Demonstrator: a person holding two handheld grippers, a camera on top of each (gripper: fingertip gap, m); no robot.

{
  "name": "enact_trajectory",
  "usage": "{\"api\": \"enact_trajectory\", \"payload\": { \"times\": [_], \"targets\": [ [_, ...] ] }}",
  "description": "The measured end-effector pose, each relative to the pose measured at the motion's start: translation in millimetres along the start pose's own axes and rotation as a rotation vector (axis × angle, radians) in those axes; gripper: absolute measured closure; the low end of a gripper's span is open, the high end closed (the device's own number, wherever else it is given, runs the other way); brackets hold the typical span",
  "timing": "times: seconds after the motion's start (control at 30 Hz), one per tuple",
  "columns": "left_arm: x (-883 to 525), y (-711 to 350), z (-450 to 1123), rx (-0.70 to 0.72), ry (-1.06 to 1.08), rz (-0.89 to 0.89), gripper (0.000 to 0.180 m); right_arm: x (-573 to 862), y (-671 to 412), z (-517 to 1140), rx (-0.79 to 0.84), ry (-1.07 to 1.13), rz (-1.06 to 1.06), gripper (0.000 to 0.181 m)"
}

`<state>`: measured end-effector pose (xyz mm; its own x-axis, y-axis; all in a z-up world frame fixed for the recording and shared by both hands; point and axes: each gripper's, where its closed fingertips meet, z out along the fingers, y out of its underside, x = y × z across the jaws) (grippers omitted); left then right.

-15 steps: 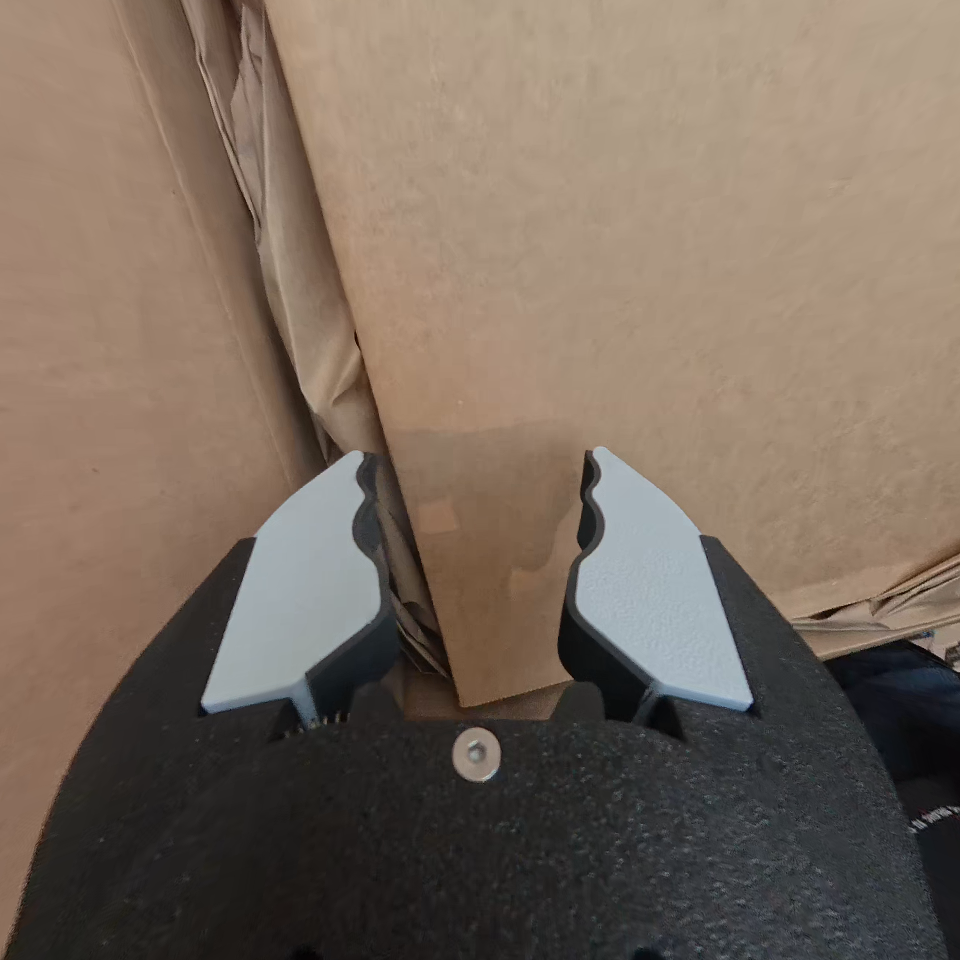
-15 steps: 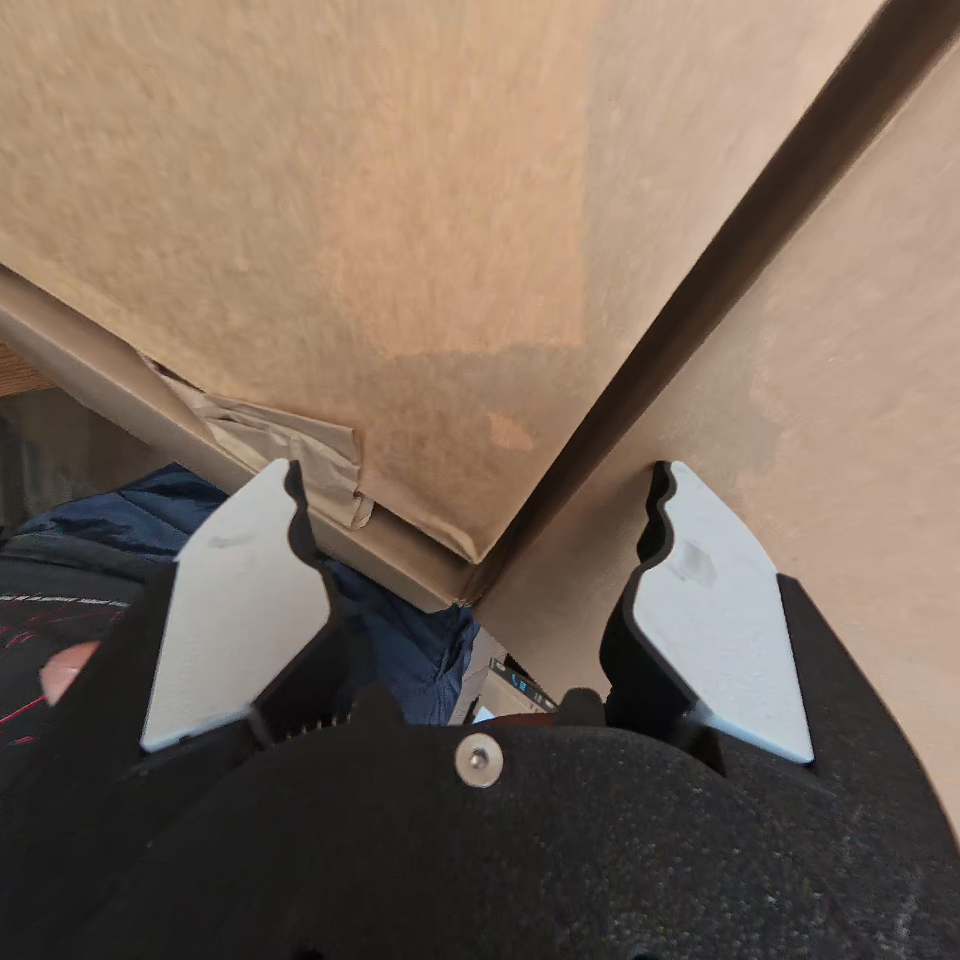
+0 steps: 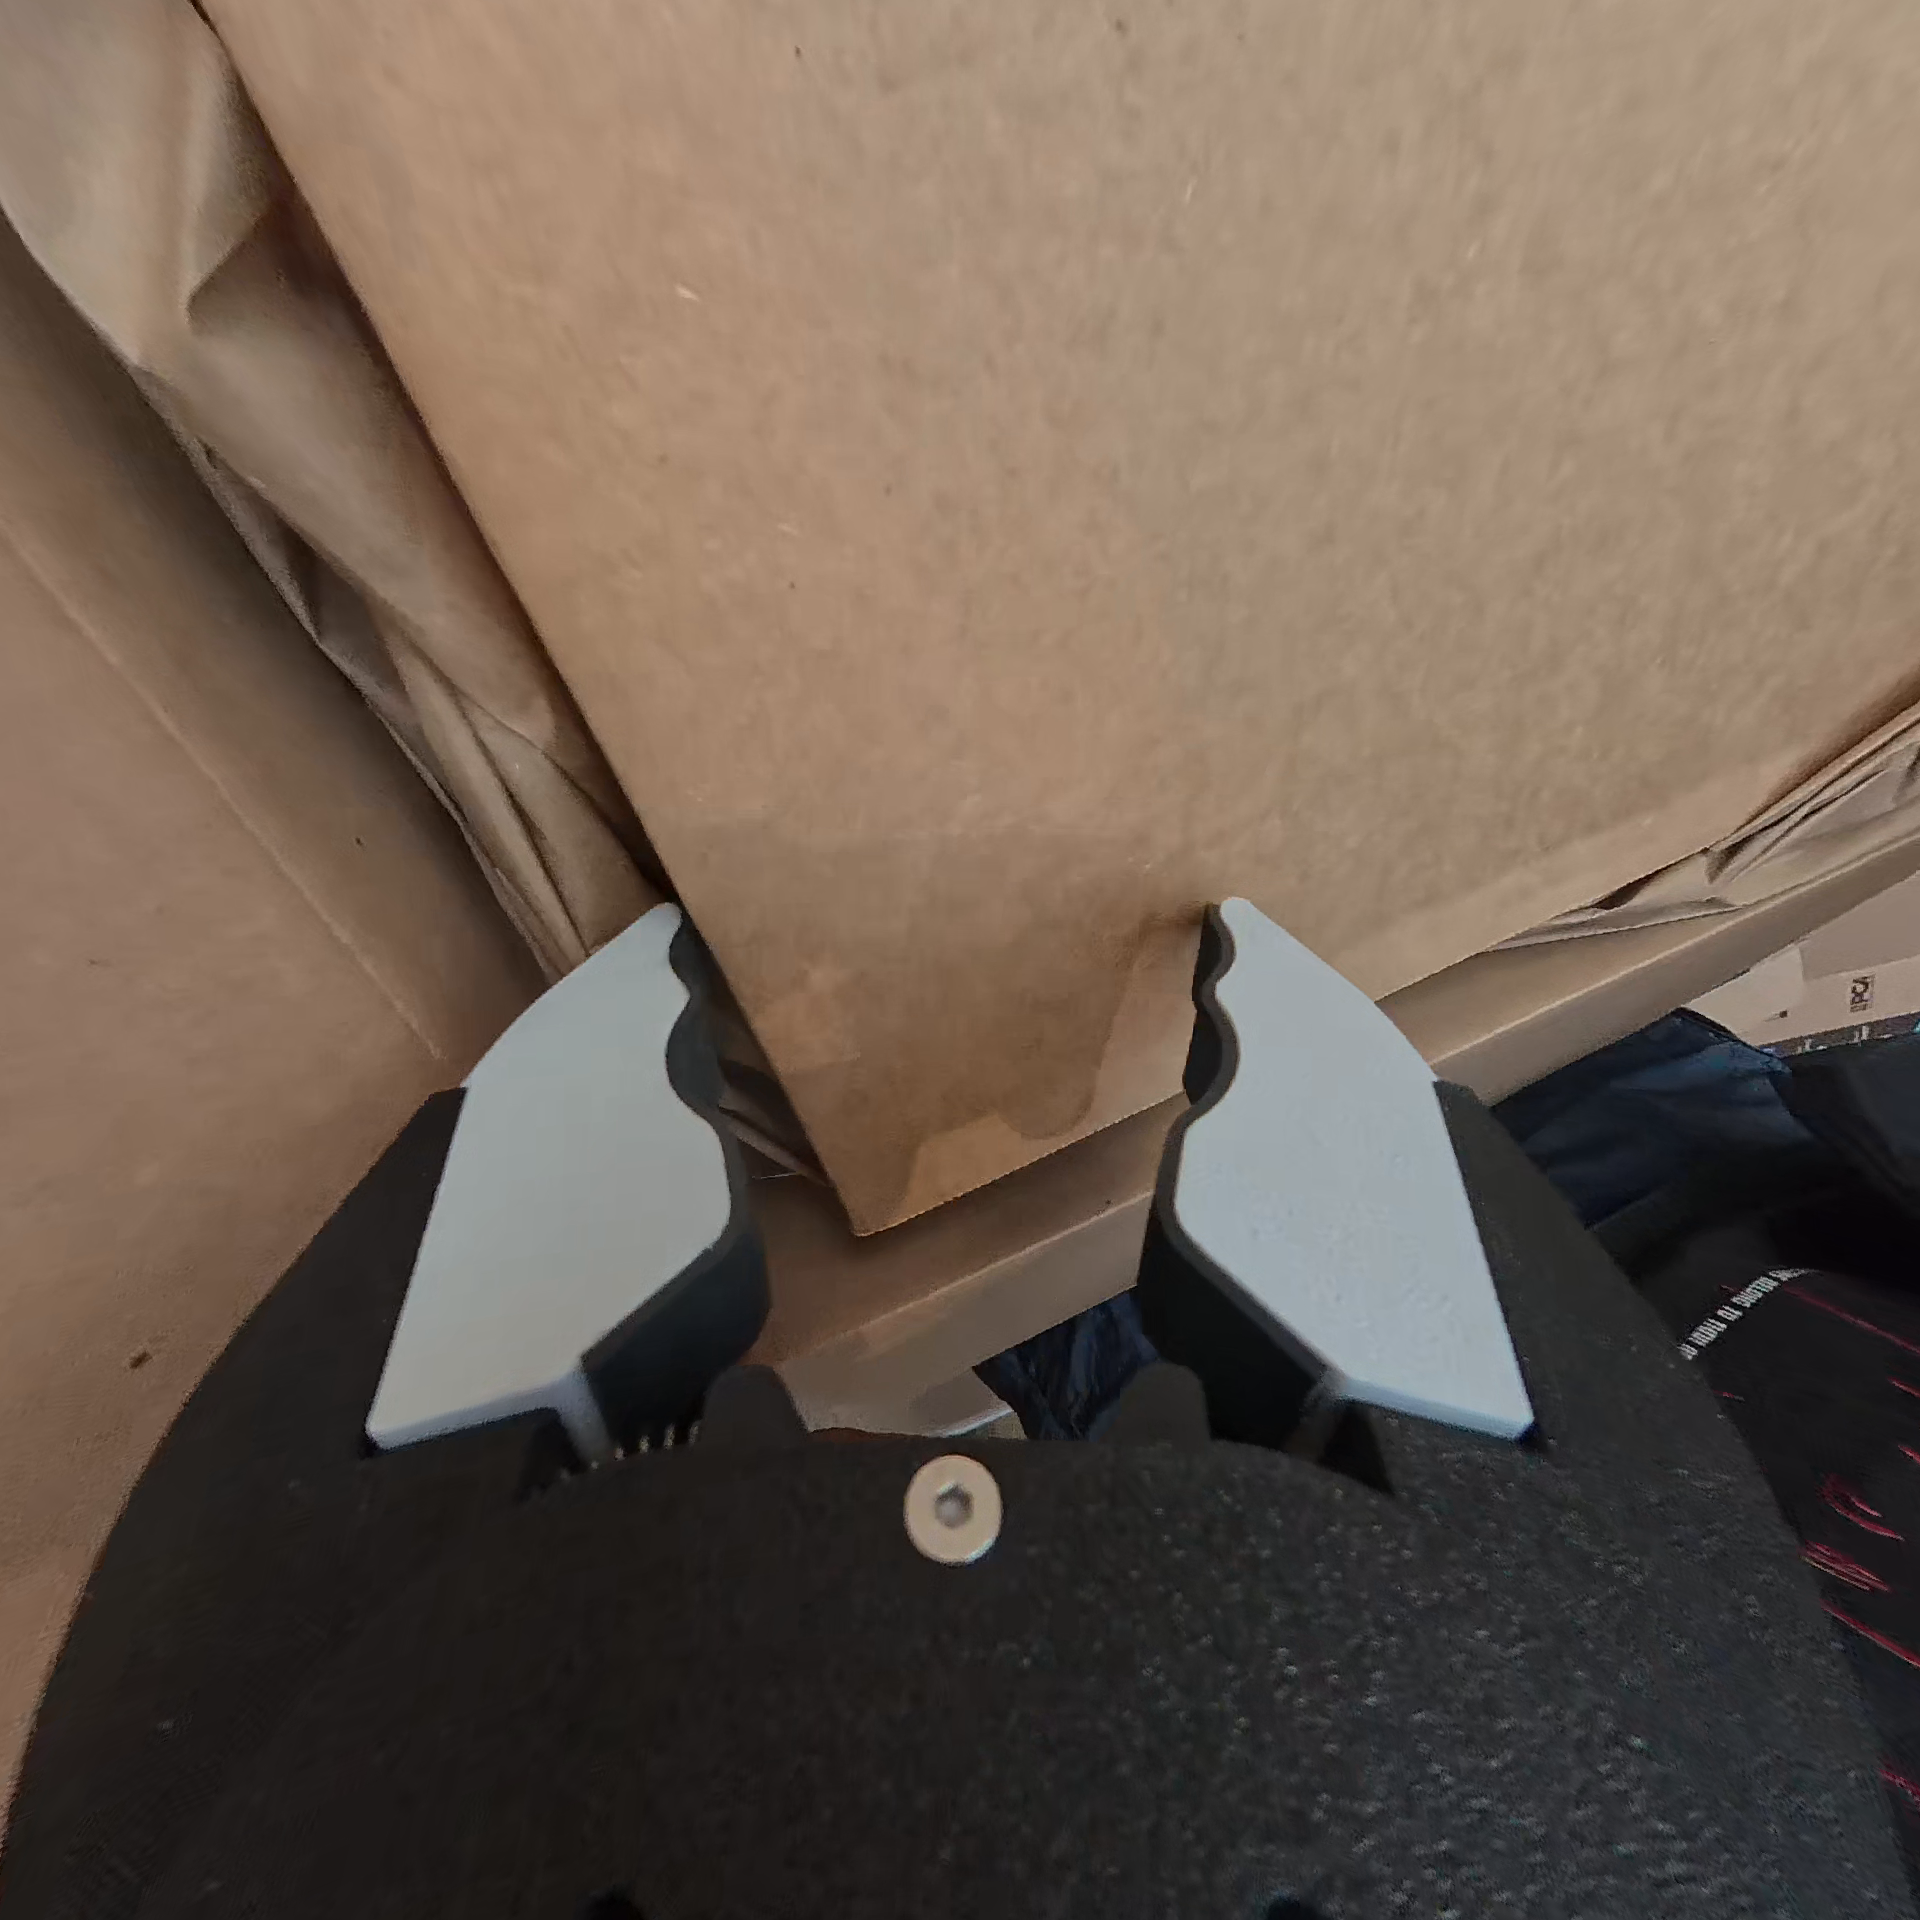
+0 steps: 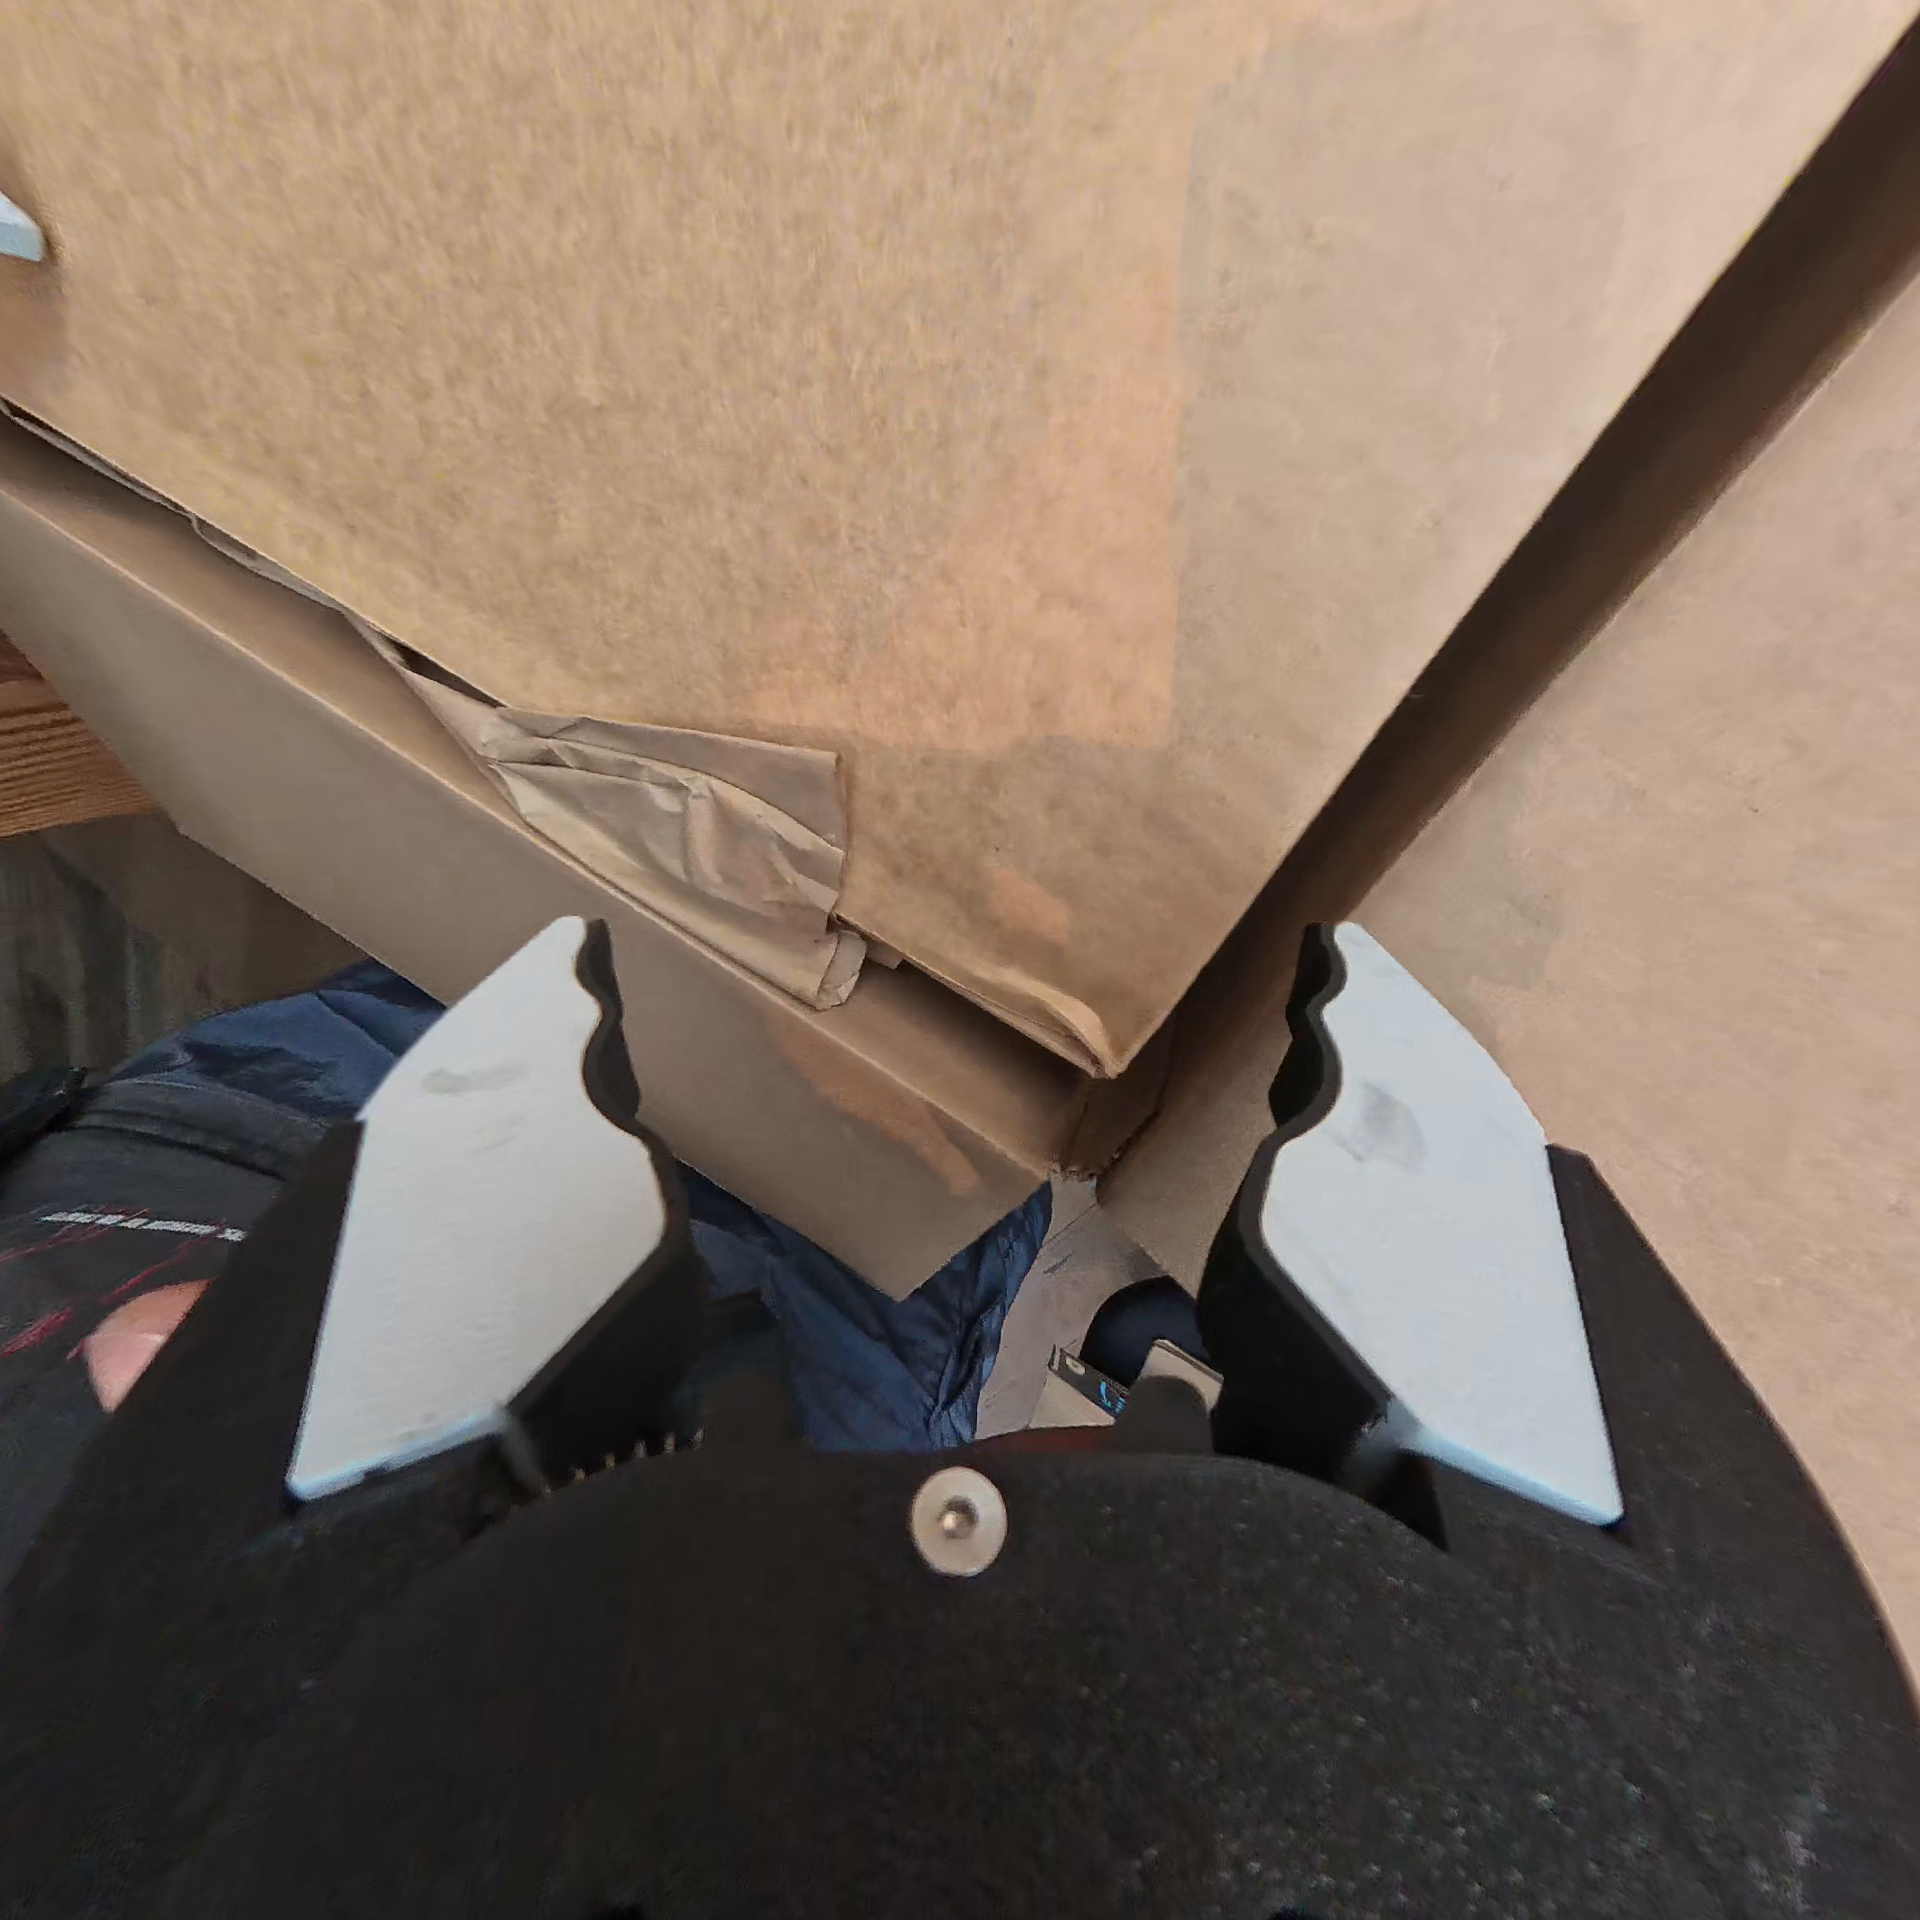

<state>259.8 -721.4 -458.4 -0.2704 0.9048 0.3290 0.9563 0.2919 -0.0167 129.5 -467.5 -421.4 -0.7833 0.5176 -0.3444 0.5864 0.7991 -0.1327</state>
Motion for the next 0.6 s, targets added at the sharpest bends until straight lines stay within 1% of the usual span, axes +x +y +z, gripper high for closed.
{"api": "enact_trajectory", "payload": {
  "times": [0.07,0.1,0.13,0.17,0.23,0.37,0.43,0.53,0.6],
  "targets": [
    [1,0,3,-0.006,0.019,-0.009,0.087,-3,-6,7,0.003,-0.015,0.009,0.057],
    [1,0,4,-0.007,0.034,-0.015,0.087,-3,-9,13,0.002,-0.023,0.026,0.058],
    [1,1,5,-0.008,0.044,-0.011,0.087,1,-12,17,0.001,-0.011,0.046,0.064],
    [1,1,5,-0.007,0.051,-0.011,0.088,3,-14,19,-0.008,-0.002,0.068,0.064],
    [1,1,5,-0.013,0.054,-0.004,0.087,0,-19,19,-0.016,-0.039,0.129,0.055],
    [1,1,6,-0.030,0.064,-0.007,0.087,4,-24,18,0.022,-0.061,0.178,0.065],
    [1,1,7,-0.034,0.072,-0.010,0.086,5,-25,17,0.035,-0.086,0.190,0.065],
    [3,0,11,-0.032,0.076,-0.011,0.079,4,-25,18,0.027,-0.098,0.174,0.063],
    [5,0,16,-0.027,0.061,-0.003,0.070,5,-22,22,0.007,-0.054,0.130,0.059]
  ]
}}
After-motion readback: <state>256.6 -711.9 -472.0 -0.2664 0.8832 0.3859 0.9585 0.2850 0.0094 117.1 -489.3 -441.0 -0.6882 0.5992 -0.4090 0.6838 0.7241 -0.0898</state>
